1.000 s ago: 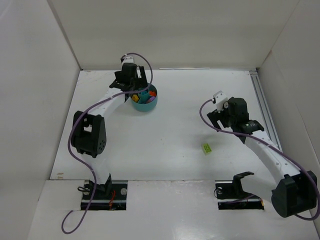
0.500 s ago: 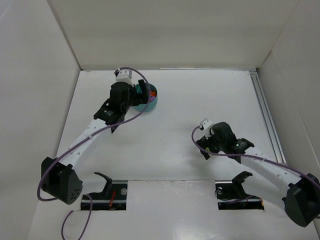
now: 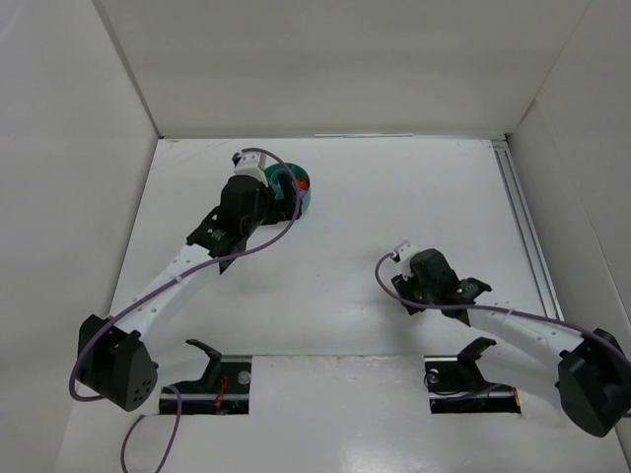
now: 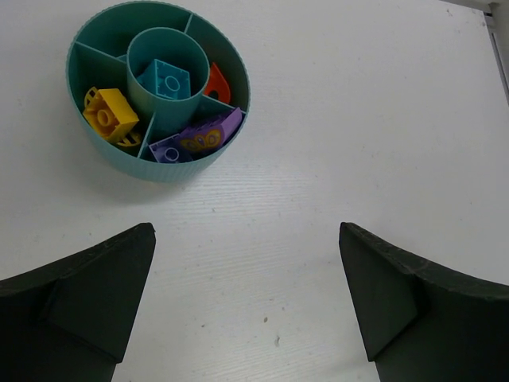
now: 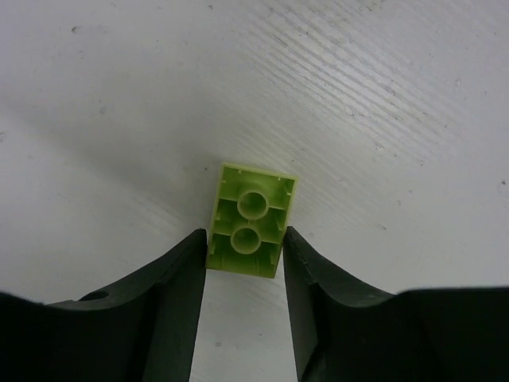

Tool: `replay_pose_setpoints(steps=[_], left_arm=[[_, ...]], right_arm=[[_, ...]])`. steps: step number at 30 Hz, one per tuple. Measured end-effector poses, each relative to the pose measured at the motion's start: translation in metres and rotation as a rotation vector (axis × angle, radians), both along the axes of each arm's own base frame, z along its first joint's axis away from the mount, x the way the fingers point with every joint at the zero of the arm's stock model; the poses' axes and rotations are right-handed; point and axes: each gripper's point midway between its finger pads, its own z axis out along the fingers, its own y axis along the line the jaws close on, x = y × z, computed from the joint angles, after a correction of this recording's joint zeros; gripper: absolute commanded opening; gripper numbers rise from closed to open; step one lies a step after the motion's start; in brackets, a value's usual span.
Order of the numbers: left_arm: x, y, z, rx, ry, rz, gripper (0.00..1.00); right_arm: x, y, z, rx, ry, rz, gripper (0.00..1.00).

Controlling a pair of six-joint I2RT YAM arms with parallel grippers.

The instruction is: Sort the legos into containers by color

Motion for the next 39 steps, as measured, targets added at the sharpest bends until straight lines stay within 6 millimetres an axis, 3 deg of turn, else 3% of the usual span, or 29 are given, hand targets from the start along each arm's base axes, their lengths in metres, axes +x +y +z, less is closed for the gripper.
replay_pose_setpoints(steps=[6, 12, 16, 20, 24, 27, 32, 39], left_arm=[[-0.012, -0.021, 0.001, -0.019, 0.008, -0.076, 1.0], [-0.037, -0.061, 0.002, -0.078, 0.017, -0.269, 1.0], [-0.07, -0.099, -0.003, -0.144, 0.035, -0.497, 1.0], [-0.103, -0.135, -0.014, -0.192, 0.079, -0.702, 0.98], [-0.124, -0.158, -0.025, -0.216, 0.121, -0.83, 0.95], [-0.136, -0.169, -0.037, -0.218, 0.161, -0.882, 0.91], [-0.139, -0.181, -0.044, -0.233, 0.193, -0.909, 0.88], [-0.134, -0.189, -0.031, -0.268, 0.17, -0.907, 0.86]], right_arm=[[0.003, 0.0, 0.002, -0.005, -0.019, -0.014, 0.24], [0.005, 0.013, 0.017, 0.015, -0.096, 0.082, 0.2], [0.011, 0.034, 0.046, 0.078, -0.228, 0.199, 0.2], [0.019, 0.054, 0.09, 0.159, -0.383, 0.295, 0.2], [0.025, 0.067, 0.132, 0.226, -0.522, 0.355, 0.23], [0.026, 0.072, 0.147, 0.247, -0.569, 0.384, 0.23], [0.024, 0.08, 0.154, 0.266, -0.596, 0.431, 0.24], [0.021, 0.086, 0.157, 0.283, -0.608, 0.463, 0.24]])
